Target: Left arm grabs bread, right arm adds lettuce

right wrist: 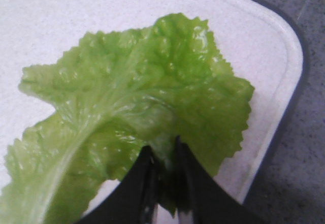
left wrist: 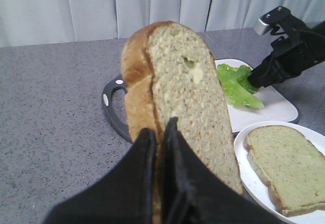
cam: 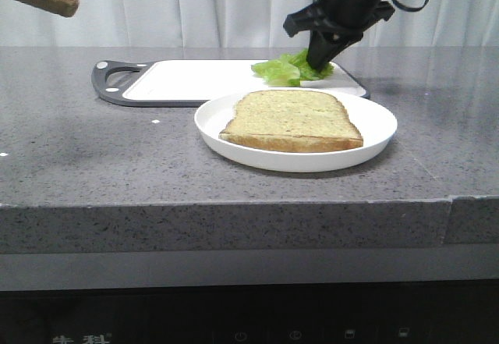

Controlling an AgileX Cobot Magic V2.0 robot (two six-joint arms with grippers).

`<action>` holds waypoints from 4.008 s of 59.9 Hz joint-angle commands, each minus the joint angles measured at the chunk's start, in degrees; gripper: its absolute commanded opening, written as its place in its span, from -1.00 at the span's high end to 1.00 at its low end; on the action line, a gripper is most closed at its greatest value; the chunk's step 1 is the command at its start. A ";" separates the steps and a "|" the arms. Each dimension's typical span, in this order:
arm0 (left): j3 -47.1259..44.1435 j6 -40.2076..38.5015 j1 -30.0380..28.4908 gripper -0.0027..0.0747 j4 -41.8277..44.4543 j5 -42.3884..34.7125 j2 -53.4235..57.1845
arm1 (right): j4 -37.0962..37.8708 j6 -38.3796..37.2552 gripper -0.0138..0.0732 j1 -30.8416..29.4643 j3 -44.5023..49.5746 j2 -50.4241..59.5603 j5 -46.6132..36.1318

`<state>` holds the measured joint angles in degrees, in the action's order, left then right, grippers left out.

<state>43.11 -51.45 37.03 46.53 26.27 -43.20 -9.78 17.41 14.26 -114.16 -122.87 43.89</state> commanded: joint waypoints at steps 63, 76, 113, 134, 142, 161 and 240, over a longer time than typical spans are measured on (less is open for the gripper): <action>1.75 -0.99 0.07 0.99 1.46 -3.04 0.31 | -13.19 0.57 0.46 10.64 56.19 42.28 -25.01; 1.75 -0.99 0.07 0.99 1.46 -3.04 0.31 | -13.19 0.57 -0.06 10.64 56.19 42.28 -24.88; 3.00 -0.99 0.07 0.99 -5.71 0.18 -2.21 | -12.50 1.54 0.72 10.64 61.34 63.73 -26.48; 19.08 29.43 0.07 0.98 -48.94 -3.24 -17.41 | -12.48 1.59 0.82 10.64 74.07 84.48 -24.32; 24.53 51.45 -0.52 0.98 -75.90 -0.80 -24.10 | -12.48 1.54 0.82 10.64 75.67 89.49 -21.67; 26.67 85.07 -14.48 0.98 -124.36 18.56 -38.09 | -12.48 1.54 0.82 10.51 75.67 92.47 -18.95; 26.67 94.11 -23.38 0.88 -123.96 27.16 -39.82 | -12.53 0.24 0.82 9.52 75.67 92.27 -19.56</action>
<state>67.93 42.19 14.43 -75.98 52.74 -88.29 -21.77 18.15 24.66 -37.14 -30.45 28.89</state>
